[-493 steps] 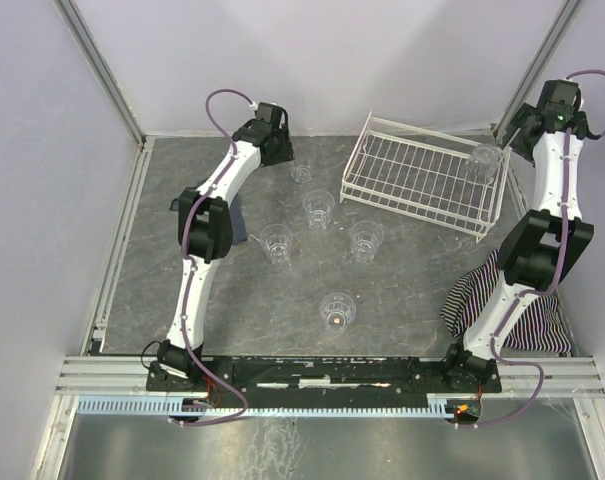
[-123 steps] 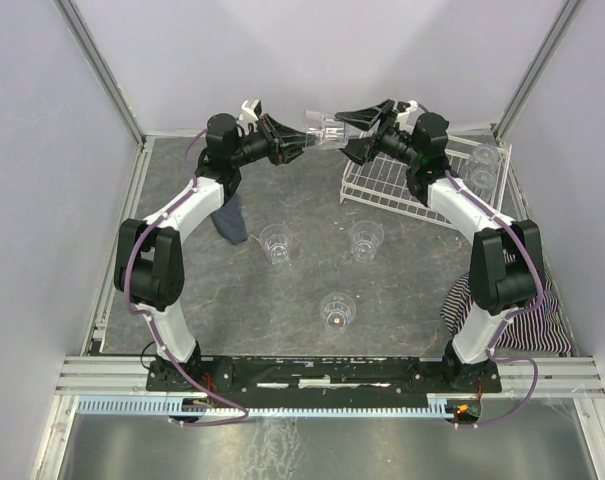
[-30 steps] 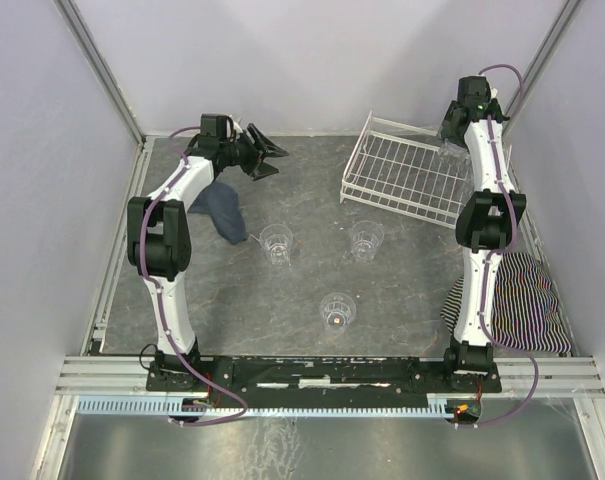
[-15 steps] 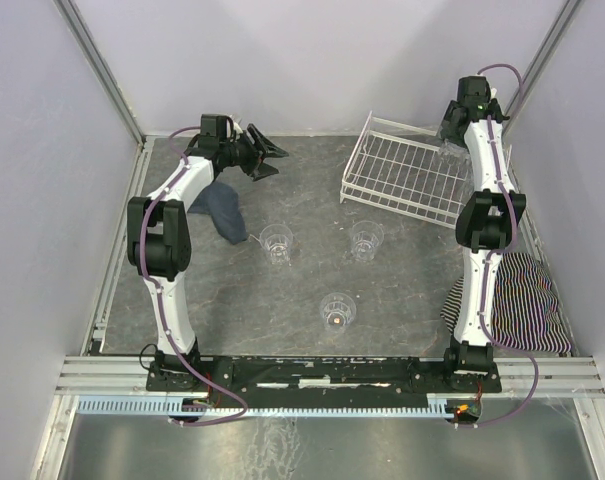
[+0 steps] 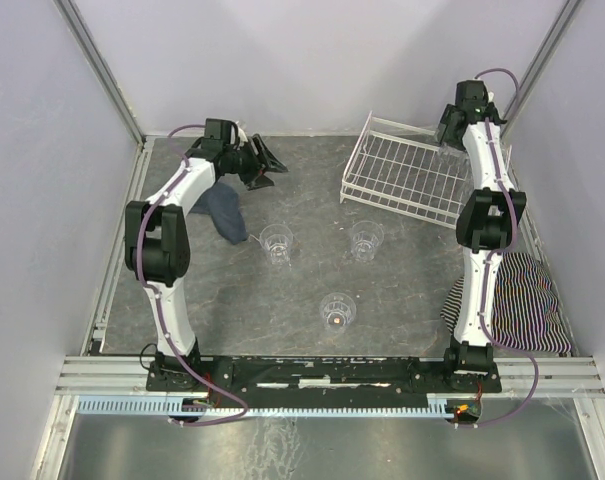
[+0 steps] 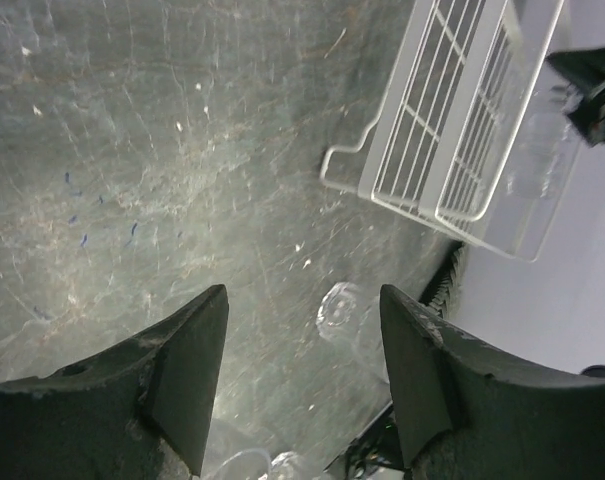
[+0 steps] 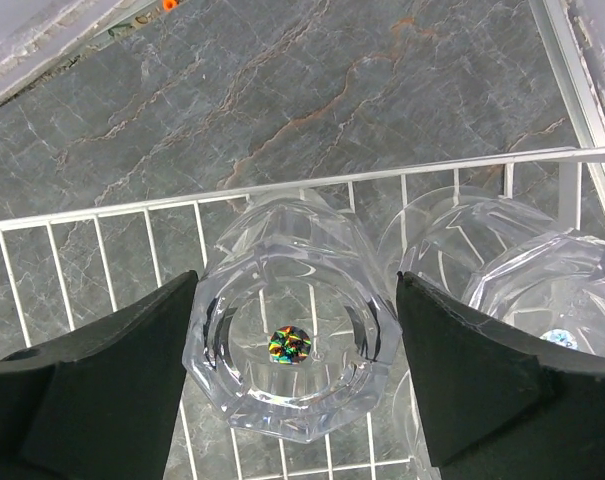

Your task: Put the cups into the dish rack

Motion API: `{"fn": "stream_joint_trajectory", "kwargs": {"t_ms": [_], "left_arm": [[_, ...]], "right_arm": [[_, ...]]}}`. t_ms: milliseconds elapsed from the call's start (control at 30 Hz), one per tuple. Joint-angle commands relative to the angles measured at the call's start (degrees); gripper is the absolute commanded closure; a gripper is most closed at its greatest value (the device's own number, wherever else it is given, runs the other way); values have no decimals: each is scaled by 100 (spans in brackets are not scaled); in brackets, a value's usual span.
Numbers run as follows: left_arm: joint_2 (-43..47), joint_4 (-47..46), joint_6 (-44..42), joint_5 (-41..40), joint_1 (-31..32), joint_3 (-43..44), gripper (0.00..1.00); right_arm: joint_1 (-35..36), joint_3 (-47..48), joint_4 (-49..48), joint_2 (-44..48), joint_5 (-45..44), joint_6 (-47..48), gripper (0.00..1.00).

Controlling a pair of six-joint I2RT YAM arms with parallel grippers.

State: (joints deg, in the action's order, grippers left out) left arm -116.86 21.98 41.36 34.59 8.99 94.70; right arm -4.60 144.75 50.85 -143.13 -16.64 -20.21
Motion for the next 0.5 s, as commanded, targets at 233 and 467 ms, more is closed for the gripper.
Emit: {"fn": "stream_joint_trajectory", "kwargs": {"t_ms": [233,467], "left_arm": [[1175,619,-1465,-851,838,-403,31],[1287,621,-1582,-1039,1257,-582,30]], "right_arm": [[41,-398,-365,1103,-100,161,13],[47,-976,-484,1642,-102,201,12]]}}
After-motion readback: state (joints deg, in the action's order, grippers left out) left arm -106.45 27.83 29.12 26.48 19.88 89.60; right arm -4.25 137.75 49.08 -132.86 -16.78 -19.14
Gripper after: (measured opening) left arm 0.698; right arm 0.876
